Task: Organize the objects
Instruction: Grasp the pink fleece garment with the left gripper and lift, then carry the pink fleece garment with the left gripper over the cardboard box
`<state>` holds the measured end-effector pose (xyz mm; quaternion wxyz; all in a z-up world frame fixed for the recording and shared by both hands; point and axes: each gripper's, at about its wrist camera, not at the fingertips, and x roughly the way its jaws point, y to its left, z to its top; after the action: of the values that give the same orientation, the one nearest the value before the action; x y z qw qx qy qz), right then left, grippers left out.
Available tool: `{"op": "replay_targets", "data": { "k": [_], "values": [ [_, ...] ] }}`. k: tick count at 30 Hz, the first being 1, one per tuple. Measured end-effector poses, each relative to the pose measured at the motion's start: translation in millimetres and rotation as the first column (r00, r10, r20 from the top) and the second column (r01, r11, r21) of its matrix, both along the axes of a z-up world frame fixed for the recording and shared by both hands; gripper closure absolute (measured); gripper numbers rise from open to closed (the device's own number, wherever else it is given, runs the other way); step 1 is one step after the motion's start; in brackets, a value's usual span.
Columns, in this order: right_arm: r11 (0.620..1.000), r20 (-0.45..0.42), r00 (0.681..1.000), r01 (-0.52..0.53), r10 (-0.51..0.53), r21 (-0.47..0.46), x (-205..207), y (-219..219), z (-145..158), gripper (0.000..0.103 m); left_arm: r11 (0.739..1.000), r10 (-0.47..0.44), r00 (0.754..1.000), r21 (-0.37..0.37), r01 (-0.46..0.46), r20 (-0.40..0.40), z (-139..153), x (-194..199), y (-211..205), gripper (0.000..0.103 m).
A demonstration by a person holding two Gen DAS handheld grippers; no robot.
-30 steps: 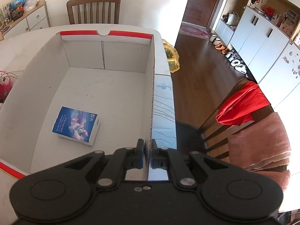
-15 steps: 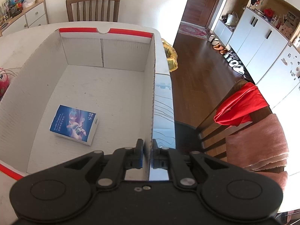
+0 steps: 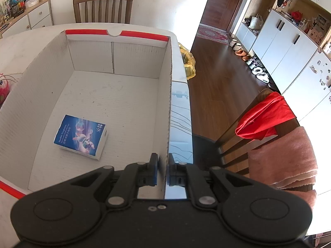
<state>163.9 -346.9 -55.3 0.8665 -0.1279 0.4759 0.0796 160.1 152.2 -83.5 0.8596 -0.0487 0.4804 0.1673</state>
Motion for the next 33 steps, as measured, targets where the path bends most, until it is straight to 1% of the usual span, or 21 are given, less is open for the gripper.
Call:
{"op": "replay_targets", "data": {
  "k": [1, 3, 8, 13, 20, 25, 31, 33],
  "values": [
    [1.000, 0.000, 1.000, 0.000, 0.000, 0.000, 0, 0, 0, 0.096, 1.000, -0.007, 1.000, 0.002, 0.007, 0.007, 4, -1, -2, 0.082],
    [1.000, 0.000, 1.000, 0.001, -0.001, 0.001, 0, 0, 0, 0.096, 1.000, -0.018, 0.999, -0.006, 0.018, 0.034, 13, -6, -4, 0.086],
    [1.000, 0.000, 1.000, 0.000, 0.000, 0.000, 0, 0, 0, 0.096, 0.997, -0.064, 0.991, -0.033, 0.069, 0.117, 41, -19, -15, 0.091],
    [1.000, 0.000, 1.000, 0.000, 0.000, 0.000, 0, 0, 0, 0.096, 0.989, -0.117, 0.974, -0.067, 0.132, 0.193, 66, -28, -30, 0.094],
    [1.000, 0.001, 1.000, 0.004, -0.004, 0.003, 2, 2, -1, 0.096, 0.964, -0.203, 0.936, -0.109, 0.243, 0.289, 100, -30, -55, 0.095],
    [1.000, 0.002, 1.000, 0.005, -0.005, 0.004, 2, 3, -1, 0.096, 0.937, -0.269, 0.899, -0.124, 0.328, 0.344, 125, -31, -75, 0.095],
    [1.000, 0.002, 1.000, 0.003, -0.003, 0.003, 3, 4, -1, 0.096, 0.903, -0.323, 0.857, -0.139, 0.406, 0.402, 152, -30, -92, 0.095],
    [1.000, 0.003, 1.000, 0.003, -0.003, 0.003, 3, 4, -1, 0.096, 0.888, -0.346, 0.839, -0.140, 0.437, 0.421, 162, -26, -98, 0.095]
  ]
}}
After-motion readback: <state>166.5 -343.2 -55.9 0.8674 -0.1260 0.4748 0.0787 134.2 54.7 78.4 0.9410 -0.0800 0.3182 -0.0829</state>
